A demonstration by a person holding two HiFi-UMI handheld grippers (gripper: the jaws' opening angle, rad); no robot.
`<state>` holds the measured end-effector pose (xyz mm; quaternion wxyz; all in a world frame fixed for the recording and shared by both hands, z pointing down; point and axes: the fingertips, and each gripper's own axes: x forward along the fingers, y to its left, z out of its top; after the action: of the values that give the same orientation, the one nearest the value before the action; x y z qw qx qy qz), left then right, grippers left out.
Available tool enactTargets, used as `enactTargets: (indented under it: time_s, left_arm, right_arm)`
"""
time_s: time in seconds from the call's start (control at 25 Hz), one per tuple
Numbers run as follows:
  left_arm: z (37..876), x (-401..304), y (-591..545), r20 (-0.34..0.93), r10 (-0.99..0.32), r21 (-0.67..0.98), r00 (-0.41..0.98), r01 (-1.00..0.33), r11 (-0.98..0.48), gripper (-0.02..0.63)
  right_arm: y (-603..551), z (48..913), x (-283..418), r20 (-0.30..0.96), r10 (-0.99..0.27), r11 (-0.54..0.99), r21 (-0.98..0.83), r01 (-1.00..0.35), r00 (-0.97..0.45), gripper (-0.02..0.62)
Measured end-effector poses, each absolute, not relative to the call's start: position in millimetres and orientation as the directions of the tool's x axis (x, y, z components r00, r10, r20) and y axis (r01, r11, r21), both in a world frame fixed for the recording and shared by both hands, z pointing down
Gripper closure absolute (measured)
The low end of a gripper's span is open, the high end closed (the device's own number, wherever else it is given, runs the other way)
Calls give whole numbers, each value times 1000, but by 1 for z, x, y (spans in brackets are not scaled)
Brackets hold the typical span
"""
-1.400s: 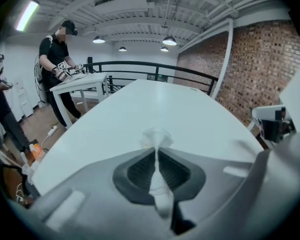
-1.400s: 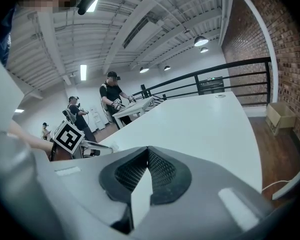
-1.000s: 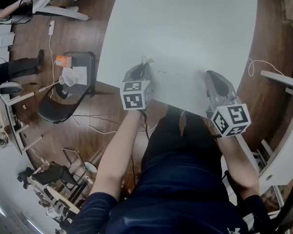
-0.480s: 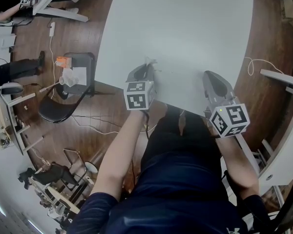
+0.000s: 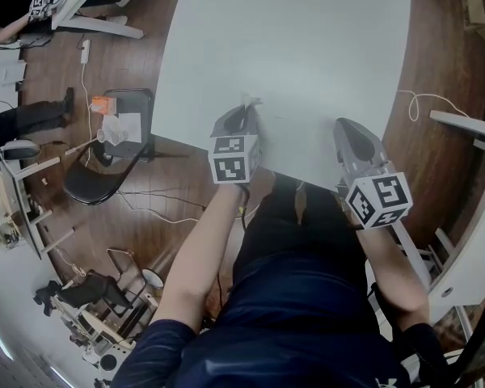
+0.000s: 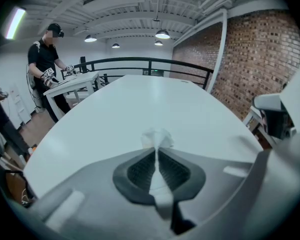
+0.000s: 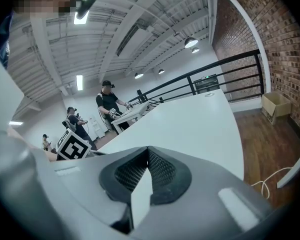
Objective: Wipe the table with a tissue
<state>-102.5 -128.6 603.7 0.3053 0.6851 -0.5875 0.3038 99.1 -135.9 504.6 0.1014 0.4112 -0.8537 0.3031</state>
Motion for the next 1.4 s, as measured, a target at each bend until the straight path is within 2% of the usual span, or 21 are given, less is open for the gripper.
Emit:
enactTargets:
  time_s: [1.4]
  left_arm:
    - [605,18,-128,766,-597,115,239,-964,-238,591]
  right_arm:
    - [-134,509,157,416,-656,454,-449,-770,-630,592]
